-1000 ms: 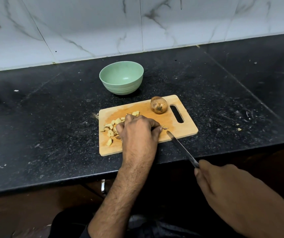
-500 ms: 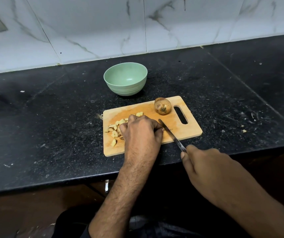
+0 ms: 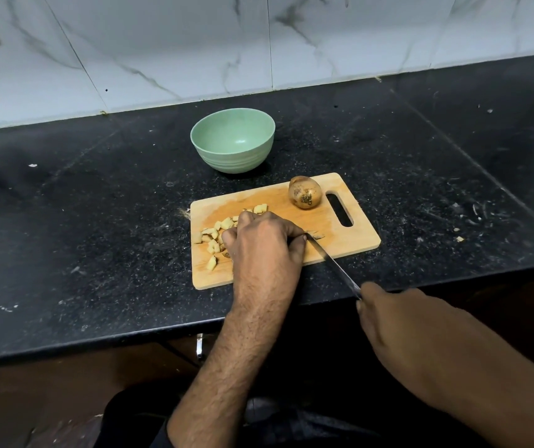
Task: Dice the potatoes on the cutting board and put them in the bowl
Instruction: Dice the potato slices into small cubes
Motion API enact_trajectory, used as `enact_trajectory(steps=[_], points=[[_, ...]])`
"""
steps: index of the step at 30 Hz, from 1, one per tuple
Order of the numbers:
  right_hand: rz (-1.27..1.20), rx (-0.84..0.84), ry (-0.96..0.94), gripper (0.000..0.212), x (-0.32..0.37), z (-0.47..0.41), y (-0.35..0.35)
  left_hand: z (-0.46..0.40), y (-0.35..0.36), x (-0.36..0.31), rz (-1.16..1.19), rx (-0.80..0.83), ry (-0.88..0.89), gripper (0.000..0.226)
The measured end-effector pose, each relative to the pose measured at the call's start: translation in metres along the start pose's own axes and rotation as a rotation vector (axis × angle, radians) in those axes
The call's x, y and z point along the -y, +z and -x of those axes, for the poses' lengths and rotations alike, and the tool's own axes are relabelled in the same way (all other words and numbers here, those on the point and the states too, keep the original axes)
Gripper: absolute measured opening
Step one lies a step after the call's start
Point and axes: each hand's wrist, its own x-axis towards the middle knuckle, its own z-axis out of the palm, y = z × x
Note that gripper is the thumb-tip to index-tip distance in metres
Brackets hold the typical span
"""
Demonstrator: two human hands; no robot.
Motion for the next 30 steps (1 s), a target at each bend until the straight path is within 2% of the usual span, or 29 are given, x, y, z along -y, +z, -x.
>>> enact_trajectory(steps=[5, 9, 15, 24, 30], points=[[-0.015, 0.022, 0.046, 0.029, -0.004, 0.016, -0.001, 0.001, 0.002, 0.001, 0.005, -0.019, -0.007, 0.015], [-0.080, -0.066, 0.064, 0.034, -0.001, 0.015, -0.005, 0.004, -0.002, 0.005, 0.052, -0.027, -0.008, 0.022], [-0.041, -0.166, 0.035, 0.035, 0.007, -0.006, 0.003, 0.006, -0.005, 0.005, -0.020, -0.012, -0.013, 0.017], [0.037, -0.114, 0.004, 0.024, 0.016, -0.013, 0.004, 0.003, -0.004, 0.002, -0.009, 0.004, -0.036, 0.009], [0.027, -0.004, -0.024, 0.020, 0.008, -0.015, 0.002, 0.002, -0.003, 0.003, -0.009, 0.007, -0.051, 0.009]])
